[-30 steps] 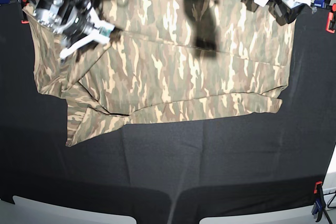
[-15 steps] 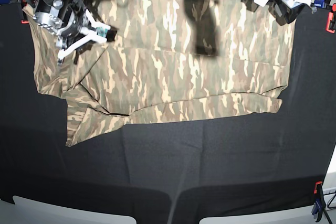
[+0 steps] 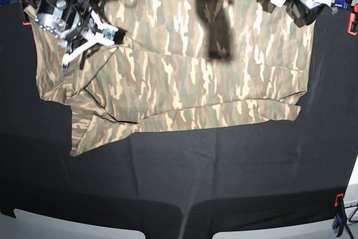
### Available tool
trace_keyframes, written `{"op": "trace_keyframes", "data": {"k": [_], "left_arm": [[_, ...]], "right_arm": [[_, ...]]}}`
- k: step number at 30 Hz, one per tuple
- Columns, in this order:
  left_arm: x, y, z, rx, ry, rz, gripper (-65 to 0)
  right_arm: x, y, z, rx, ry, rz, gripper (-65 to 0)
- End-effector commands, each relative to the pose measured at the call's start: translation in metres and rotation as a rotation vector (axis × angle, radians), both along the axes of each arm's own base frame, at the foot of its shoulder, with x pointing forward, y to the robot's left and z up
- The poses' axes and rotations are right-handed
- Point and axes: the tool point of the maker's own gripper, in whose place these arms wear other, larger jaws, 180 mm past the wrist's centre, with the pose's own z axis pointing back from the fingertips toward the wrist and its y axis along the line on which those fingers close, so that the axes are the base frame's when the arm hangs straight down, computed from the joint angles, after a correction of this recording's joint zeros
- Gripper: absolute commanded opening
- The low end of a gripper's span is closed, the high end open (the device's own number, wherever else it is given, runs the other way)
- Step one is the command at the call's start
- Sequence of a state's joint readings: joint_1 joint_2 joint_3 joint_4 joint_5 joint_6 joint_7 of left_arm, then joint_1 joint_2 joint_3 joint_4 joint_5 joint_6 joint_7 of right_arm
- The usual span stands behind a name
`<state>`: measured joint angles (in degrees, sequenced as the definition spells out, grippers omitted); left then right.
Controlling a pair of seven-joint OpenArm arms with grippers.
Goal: Layout the t-shirt on the table in an organized manner, then fold the t-shirt properly
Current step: 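Release the corner and move the right gripper inward over the shirt, then lower the right gripper onto the shirt's side edge and grasp it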
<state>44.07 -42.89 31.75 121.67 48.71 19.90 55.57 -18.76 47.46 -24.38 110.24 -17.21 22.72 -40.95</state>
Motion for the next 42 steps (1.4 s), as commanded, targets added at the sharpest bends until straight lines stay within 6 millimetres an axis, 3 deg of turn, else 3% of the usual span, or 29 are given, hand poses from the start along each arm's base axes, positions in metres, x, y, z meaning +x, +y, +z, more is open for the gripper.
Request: {"op": "trace_keyframes", "data": {"k": [1, 11, 16, 23, 33, 39, 42], "left_arm": [[0.003, 0.001, 0.008, 0.004, -0.030, -0.005, -46.1], [0.001, 0.002, 0.005, -0.004, -0.014, 0.009, -46.1], [0.000, 0.002, 0.005, -0.008, -0.008, 0.012, -46.1], [0.000, 0.002, 0.005, -0.008, -0.008, 0.012, -46.1], [0.000, 0.002, 0.005, -0.008, -0.008, 0.012, -46.1], [0.000, 0.002, 0.005, -0.008, -0.008, 0.012, -46.1], [0.000, 0.002, 0.005, -0.008, -0.008, 0.012, -46.1]], "right_arm": [[0.016, -0.002, 0.013, 0.006, -0.051, 0.005, -65.0], [0.061, 0.026, 0.044, 0.201, -0.120, -0.015, -65.0], [0.075, 0.035, 0.056, 0.257, -0.138, -0.008, -65.0], [0.068, 0.053, 0.045, 0.285, -0.089, 0.058, -65.0], [0.062, 0.075, 0.027, 0.108, -0.087, 0.251, -65.0], [0.062, 0.080, 0.027, 0.102, -0.106, 0.281, -40.9], [0.071, 0.084, 0.036, 0.130, -0.177, 0.268, -38.0]]}}
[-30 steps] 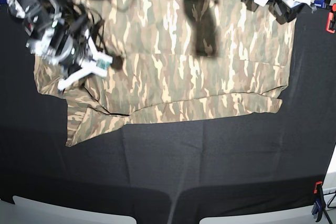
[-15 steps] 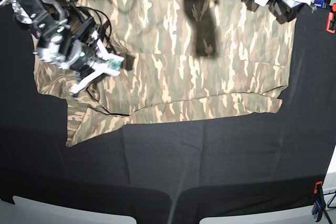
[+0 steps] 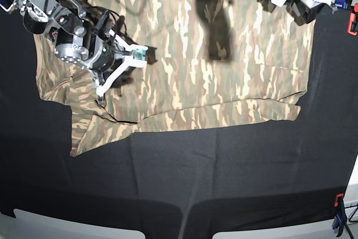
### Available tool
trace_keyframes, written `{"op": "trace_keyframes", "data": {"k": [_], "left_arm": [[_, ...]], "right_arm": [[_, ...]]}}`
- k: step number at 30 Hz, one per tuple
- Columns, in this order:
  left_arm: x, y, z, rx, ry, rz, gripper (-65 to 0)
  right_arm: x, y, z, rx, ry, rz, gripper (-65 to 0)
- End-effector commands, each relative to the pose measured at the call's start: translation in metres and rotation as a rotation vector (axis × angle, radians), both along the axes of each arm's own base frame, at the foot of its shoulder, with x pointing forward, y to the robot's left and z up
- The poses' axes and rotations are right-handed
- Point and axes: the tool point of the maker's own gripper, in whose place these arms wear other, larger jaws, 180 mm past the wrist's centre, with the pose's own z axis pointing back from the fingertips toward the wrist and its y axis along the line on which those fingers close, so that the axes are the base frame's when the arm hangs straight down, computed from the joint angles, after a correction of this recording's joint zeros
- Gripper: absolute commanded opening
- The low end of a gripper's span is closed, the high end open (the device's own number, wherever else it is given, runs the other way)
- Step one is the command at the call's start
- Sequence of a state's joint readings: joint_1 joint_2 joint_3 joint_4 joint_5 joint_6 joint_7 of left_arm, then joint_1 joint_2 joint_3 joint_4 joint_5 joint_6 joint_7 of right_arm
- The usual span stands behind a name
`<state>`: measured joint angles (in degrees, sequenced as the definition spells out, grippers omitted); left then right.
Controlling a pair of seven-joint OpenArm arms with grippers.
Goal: Layout the t-shirt on the table in an organized manner, then fold the t-shirt properly
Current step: 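Lower the right gripper onto the shirt's side edge and grasp it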
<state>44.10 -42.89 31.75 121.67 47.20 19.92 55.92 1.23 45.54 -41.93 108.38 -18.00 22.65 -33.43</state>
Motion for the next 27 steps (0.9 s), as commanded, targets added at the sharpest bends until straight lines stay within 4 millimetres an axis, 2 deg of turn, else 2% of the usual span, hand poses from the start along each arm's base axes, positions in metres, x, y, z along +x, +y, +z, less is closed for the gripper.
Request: {"op": "trace_keyframes", "data": {"k": [1, 5, 9, 12, 17, 19, 22, 27], "left_arm": [[0.003, 0.001, 0.008, 0.005, -0.029, -0.005, -46.1], [0.004, 0.001, 0.008, 0.005, -0.030, -0.005, -46.1], [0.005, -0.001, 0.009, 0.002, -0.039, -0.019, -46.1], [0.015, -0.006, 0.021, 0.043, -0.111, -0.078, -46.0], [0.049, -0.011, 0.039, 0.043, -0.228, -0.109, -46.1], [0.063, -0.012, 0.033, 0.011, -0.189, -0.095, -46.1], [0.084, -0.023, 0.022, -0.057, -0.101, -0.128, -46.1], [0.129, -0.052, 0.039, -0.185, -0.135, -0.232, -46.1]], "right_arm": [[0.018, -0.003, 0.018, 0.028, -0.090, -0.038, -38.0], [0.042, -0.001, 0.043, 0.145, -0.247, -0.192, -38.1], [0.046, -0.006, 0.045, 0.153, -0.269, -0.280, -38.1], [0.047, -0.020, 0.044, 0.127, -0.279, -0.365, -38.1], [0.052, -0.065, 0.051, 0.025, -0.291, -0.544, -38.1], [0.057, -0.087, 0.060, -0.003, -0.309, -0.630, -38.1], [0.065, -0.112, 0.079, -0.001, -0.360, -0.715, -38.1], [0.074, -0.131, 0.094, 0.089, -0.365, -0.805, -38.1]]}}
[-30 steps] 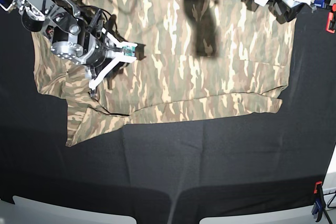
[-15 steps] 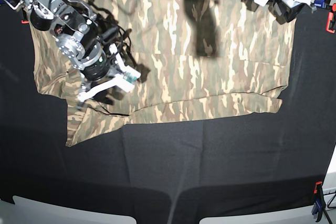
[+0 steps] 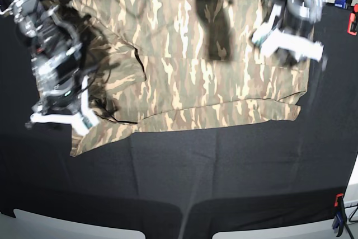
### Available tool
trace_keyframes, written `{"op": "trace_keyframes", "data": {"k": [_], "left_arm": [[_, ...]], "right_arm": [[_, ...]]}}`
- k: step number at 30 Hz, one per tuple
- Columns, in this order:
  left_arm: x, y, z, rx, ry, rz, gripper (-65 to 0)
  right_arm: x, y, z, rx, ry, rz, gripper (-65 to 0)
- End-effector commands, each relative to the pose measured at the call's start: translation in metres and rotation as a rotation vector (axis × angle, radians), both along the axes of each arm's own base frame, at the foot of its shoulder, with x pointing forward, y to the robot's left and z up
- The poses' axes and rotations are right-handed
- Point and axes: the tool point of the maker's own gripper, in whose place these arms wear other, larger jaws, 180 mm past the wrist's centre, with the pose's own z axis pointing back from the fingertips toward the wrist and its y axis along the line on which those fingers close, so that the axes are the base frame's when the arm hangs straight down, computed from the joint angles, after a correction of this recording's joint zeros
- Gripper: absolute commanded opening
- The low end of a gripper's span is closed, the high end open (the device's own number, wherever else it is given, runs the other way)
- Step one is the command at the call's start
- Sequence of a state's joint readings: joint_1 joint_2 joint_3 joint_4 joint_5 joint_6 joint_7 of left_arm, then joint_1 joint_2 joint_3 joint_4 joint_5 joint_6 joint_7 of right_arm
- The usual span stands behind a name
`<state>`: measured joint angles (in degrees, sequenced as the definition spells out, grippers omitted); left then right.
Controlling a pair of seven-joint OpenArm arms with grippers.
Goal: Layout the t-shirt on the table in an organized manner, then fold the t-shirt properly
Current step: 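Lower the right gripper onto the shirt's side edge and grasp it, then move the left gripper to the shirt's opposite side edge and grasp it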
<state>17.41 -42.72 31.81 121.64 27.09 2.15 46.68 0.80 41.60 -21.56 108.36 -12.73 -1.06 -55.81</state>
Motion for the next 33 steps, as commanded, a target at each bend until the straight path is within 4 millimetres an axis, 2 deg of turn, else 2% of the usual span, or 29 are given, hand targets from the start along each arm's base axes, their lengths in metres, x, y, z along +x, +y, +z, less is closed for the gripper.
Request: {"op": "trace_keyframes", "data": {"k": [1, 3, 5, 10, 14, 18, 23, 25, 30, 33], "left_arm": [[0.014, -0.003, 0.015, -0.018, -0.050, -0.022, -46.1], [0.030, -0.005, 0.022, -0.035, -0.076, -0.043, -46.1], [0.046, 0.001, 0.021, -0.016, -0.102, -0.044, -46.1], [0.079, 0.042, -0.014, 0.092, -0.070, 0.002, -46.0], [0.095, 0.072, -0.036, 0.170, -0.021, 0.031, -46.0], [0.097, 0.080, -0.046, 0.193, 0.011, 0.016, -46.0], [0.095, 0.059, -0.050, 0.149, 0.019, -0.100, -46.0], [0.096, 0.057, -0.052, 0.136, 0.014, -0.121, -46.0], [0.093, 0.072, -0.069, 0.154, 0.052, -0.105, -46.0], [0.095, 0.074, -0.068, 0.150, 0.035, -0.090, -46.0]], "right_arm": [[0.009, -0.005, 0.018, 0.000, -0.057, -0.002, -38.1], [0.010, -0.008, 0.021, 0.001, -0.066, -0.013, -38.1], [0.010, -0.008, 0.021, 0.002, -0.066, -0.013, -38.1], [0.011, -0.001, 0.019, 0.021, -0.072, -0.007, -38.1], [0.012, 0.013, 0.014, 0.070, -0.079, 0.002, -38.1], [0.014, 0.029, 0.009, 0.120, -0.085, 0.009, -38.1], [0.014, 0.039, 0.006, 0.155, -0.085, 0.010, -38.1], [0.014, 0.041, 0.005, 0.160, -0.085, 0.010, -38.1], [0.014, 0.044, 0.004, 0.169, -0.086, 0.010, -38.1], [0.014, 0.045, 0.004, 0.171, -0.086, 0.009, -38.1]]}}
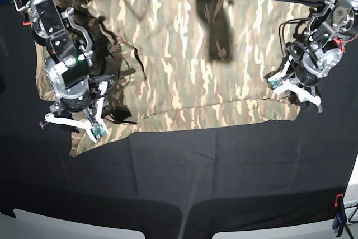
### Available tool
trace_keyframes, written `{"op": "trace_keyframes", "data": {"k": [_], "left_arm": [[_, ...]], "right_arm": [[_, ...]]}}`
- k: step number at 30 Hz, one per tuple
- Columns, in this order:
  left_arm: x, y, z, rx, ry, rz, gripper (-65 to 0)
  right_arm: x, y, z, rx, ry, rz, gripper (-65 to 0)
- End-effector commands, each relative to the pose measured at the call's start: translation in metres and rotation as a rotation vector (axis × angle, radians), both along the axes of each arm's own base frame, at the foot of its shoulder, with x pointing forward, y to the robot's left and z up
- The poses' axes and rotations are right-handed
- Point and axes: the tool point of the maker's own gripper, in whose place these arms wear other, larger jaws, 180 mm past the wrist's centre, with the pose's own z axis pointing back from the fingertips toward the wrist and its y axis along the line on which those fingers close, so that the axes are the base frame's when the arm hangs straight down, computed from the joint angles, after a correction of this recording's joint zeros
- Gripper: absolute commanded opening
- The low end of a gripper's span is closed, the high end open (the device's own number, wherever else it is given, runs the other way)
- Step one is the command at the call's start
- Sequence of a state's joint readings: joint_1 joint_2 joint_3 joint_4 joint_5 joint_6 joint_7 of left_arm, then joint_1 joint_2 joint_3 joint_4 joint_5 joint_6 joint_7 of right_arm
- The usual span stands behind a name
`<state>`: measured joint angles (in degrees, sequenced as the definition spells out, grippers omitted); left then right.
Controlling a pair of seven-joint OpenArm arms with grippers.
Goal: Layout the t-shirt on the table in an organized manner, then fold the t-shirt properly
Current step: 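Move the left gripper to the shirt's opposite side edge and grasp it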
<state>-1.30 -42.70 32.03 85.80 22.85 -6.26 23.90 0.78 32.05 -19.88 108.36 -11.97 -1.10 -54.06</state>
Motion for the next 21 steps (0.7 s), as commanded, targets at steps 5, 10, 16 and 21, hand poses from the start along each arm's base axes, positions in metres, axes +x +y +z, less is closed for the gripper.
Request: {"op": "trace_keyframes", "data": {"k": [5, 10, 16, 21], "left_arm": [[0.017, -0.016, 0.021, -0.061, -0.109, -0.013, -46.0], [0.026, -0.035, 0.012, -0.112, -0.105, 0.018, -46.0], [0.043, -0.018, 0.010, -0.073, -0.137, 0.162, -46.0], [0.049, -0.007, 0.022, 0.013, -0.206, 0.169, -46.1]], "right_arm": [[0.008, -0.004, 0.016, -0.017, -0.055, 0.001, -38.1], [0.008, -0.004, 0.016, -0.017, -0.055, 0.001, -38.1], [0.008, -0.004, 0.016, -0.016, -0.056, 0.002, -38.1], [0.009, -0.003, 0.017, -0.014, -0.061, 0.007, -38.1]]}}
